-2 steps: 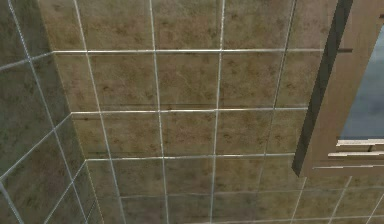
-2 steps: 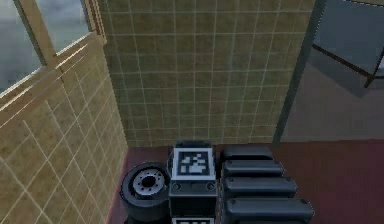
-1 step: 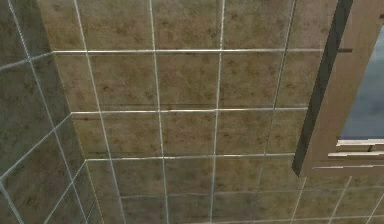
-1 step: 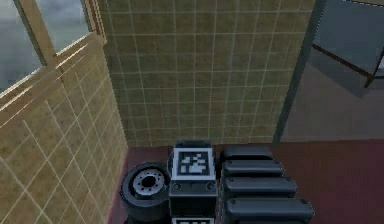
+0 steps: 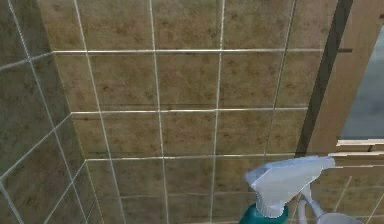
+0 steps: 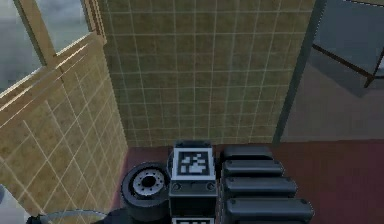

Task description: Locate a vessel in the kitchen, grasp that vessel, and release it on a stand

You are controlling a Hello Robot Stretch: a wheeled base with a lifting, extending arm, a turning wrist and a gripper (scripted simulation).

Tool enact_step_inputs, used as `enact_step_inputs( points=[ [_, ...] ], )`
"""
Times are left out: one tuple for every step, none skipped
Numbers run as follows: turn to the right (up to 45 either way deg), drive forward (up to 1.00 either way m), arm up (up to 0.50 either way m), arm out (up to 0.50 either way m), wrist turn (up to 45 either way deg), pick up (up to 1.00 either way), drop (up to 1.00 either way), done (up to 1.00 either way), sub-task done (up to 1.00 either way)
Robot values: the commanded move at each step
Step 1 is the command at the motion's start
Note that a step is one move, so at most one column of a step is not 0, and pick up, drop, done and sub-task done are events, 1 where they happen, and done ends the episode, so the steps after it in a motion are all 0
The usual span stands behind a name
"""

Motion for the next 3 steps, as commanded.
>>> enact_step_inputs(
  points=[
    [0.0,0.00,-0.26,0.00,0.0,0.00,0.00,0.00,0.00],
    [0.0,0.00,-0.32,0.00,0.0,0.00,0.00,0.00,0.00],
    [0.0,0.00,0.00,0.00,0.0,0.00,1.00,0.00,0.00]
  ],
)
